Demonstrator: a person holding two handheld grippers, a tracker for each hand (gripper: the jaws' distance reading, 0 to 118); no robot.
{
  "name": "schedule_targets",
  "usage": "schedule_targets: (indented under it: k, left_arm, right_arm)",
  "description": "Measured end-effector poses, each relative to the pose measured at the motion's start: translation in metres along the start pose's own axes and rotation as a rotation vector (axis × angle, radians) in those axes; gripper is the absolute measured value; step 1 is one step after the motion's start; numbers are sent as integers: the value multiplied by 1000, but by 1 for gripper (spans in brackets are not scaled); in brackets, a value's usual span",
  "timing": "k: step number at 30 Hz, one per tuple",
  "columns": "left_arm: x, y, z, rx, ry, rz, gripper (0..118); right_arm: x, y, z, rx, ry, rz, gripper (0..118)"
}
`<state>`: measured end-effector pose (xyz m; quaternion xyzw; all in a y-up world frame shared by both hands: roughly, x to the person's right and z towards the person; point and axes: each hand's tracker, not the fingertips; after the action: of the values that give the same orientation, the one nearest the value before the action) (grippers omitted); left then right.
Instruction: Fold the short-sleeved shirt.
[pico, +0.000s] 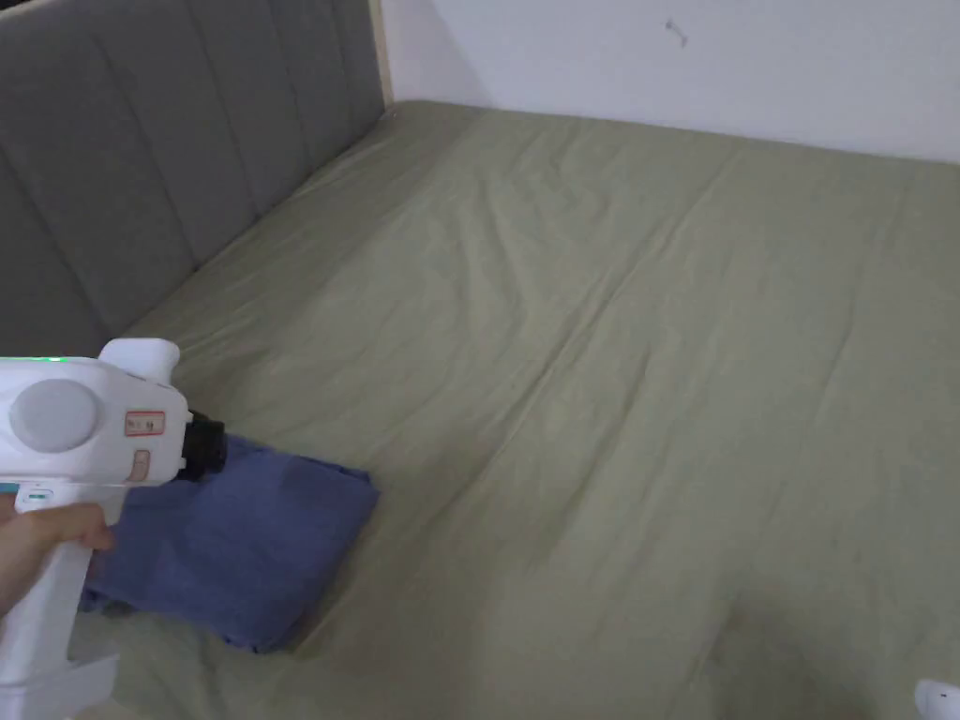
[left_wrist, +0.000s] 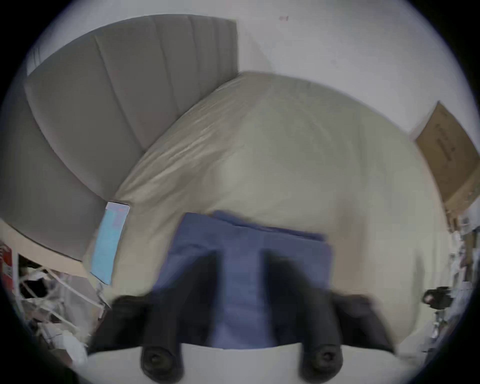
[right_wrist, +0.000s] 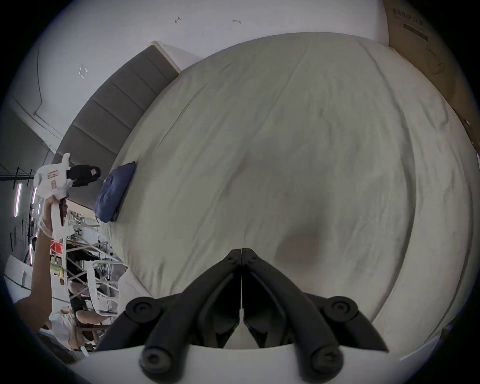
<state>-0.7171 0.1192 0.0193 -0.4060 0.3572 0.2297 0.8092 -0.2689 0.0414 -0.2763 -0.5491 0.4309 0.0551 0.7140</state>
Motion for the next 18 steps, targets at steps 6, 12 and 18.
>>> schedule_targets:
  k: [6, 12, 18]
  left_arm:
    - [81, -38, 53, 12, -72, -54, 0]
    - [159, -69, 107, 172, -118, -102, 0]
    - [241, -96, 166, 372, -81, -214, 0]
  right_arm:
    - [18, -14, 32, 66, 30, -46, 0]
    - [32, -27, 75, 175, 5, -37, 0]
    - [27, -21, 138, 375, -78, 42, 0]
